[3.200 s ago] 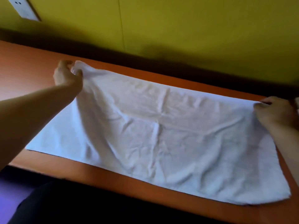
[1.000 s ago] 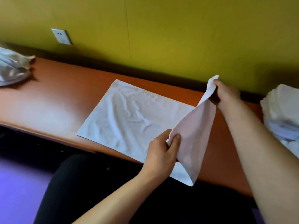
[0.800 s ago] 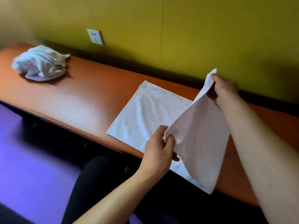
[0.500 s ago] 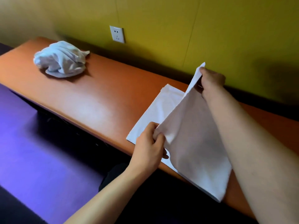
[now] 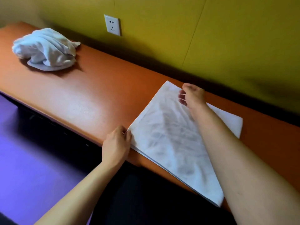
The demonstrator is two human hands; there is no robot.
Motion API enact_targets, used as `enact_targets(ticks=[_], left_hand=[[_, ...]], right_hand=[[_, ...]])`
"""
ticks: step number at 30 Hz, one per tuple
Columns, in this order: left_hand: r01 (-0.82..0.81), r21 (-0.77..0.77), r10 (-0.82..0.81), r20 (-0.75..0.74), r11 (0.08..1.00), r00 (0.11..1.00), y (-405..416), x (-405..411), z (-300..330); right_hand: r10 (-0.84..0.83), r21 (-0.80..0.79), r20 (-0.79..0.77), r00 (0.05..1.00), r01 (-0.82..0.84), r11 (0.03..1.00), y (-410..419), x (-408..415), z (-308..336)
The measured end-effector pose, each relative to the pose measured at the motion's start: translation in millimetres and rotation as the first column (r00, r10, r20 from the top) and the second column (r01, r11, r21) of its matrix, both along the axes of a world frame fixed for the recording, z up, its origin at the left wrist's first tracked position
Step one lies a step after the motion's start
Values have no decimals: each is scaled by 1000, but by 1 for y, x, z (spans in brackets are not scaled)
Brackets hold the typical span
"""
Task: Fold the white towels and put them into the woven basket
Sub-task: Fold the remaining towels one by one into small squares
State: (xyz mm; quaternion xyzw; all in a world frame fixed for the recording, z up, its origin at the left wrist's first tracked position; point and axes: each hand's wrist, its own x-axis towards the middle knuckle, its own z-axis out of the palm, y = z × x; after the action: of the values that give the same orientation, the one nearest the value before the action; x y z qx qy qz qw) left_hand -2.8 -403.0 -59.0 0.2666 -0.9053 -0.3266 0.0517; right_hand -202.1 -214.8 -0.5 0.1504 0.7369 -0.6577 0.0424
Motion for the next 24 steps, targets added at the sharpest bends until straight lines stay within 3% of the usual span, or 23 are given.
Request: enact_targets(ticks=[3, 5, 8, 11, 15, 18, 21, 24], left_hand=[[18, -5, -18, -9, 1000, 1000, 4, 0, -2], [-3, 8, 3, 36, 1000, 999, 8, -1, 0], [-14, -13, 15, 117, 1000, 993, 12, -5, 2], [-3, 6, 2, 171, 1000, 985, 13, -7, 7], [12, 49, -25, 270, 999, 963, 5, -13, 4], [18, 65, -35, 276, 998, 961, 5, -10, 3], [12, 129, -35, 180, 992, 983, 17, 4, 22], [-23, 317, 14, 31, 948, 999, 30, 27, 48]], right_hand=[[95, 331, -89, 992, -60, 942, 45, 61, -19], [107, 489, -66, 992, -62, 870, 78, 110, -33], [-16, 558, -54, 998, 44, 829, 119, 175, -51], [-186, 704, -5, 983, 135, 697, 146, 225, -62], [-248, 826, 169, 954, 0, 563, 152, 274, -65], [-207, 779, 224, 952, -48, 626, 144, 285, -61], [-225, 607, 125, 966, 105, 788, 148, 287, -53], [-252, 484, 29, 967, 206, 851, 162, 294, -39]])
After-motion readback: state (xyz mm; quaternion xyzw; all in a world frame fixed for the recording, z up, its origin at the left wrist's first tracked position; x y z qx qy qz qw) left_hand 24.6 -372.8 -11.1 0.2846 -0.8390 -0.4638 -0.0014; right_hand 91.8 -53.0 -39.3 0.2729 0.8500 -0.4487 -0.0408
